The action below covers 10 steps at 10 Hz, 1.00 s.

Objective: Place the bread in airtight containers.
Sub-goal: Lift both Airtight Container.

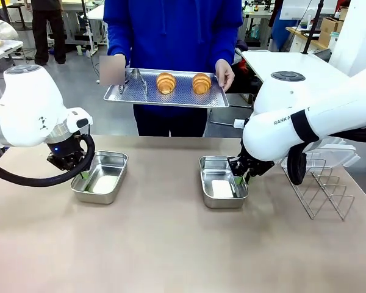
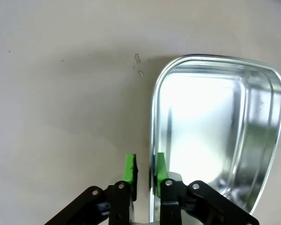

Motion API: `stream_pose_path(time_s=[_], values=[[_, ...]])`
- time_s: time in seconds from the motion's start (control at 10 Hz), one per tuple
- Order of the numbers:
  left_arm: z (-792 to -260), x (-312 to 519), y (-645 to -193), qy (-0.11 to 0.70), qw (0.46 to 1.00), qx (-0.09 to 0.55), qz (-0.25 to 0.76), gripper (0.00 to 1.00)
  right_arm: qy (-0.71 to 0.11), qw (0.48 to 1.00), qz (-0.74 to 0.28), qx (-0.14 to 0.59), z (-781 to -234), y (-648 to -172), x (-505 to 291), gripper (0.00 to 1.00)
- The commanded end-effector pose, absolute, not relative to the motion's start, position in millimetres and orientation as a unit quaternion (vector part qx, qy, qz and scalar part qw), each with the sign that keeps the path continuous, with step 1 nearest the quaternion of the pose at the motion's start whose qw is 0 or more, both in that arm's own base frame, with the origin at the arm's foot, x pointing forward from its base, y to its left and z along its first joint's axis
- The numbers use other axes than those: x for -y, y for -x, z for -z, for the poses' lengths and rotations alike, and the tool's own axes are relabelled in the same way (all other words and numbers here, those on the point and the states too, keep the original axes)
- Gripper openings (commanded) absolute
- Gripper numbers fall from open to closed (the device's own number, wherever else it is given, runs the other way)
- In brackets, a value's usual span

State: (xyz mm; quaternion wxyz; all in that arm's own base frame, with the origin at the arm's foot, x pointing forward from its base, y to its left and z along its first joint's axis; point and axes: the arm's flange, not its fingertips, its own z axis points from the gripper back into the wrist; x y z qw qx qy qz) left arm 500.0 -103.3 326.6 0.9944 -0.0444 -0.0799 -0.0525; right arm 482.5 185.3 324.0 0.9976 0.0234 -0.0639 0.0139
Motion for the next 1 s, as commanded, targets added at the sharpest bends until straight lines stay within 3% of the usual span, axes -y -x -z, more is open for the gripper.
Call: stream_pose_path(time_s=[0.0,0.6,0.9], values=[[-328.4,106.3,-500.2,0.035,0.995,0.074,0.052,0.0,-0.007,0.997,0.001,0.075,-326.1,-485.0,-191.6,0.0],[-325.1,105.4,-507.1,0.055,0.996,0.047,0.051,0.0,-0.021,0.996,-0.022,0.081,-323.7,-491.4,-190.6,0.0],[-326.4,104.9,-499.7,0.044,0.995,0.075,0.054,0.0,-0.023,0.998,-0.011,0.065,-324.9,-482.4,-186.3,0.0]])
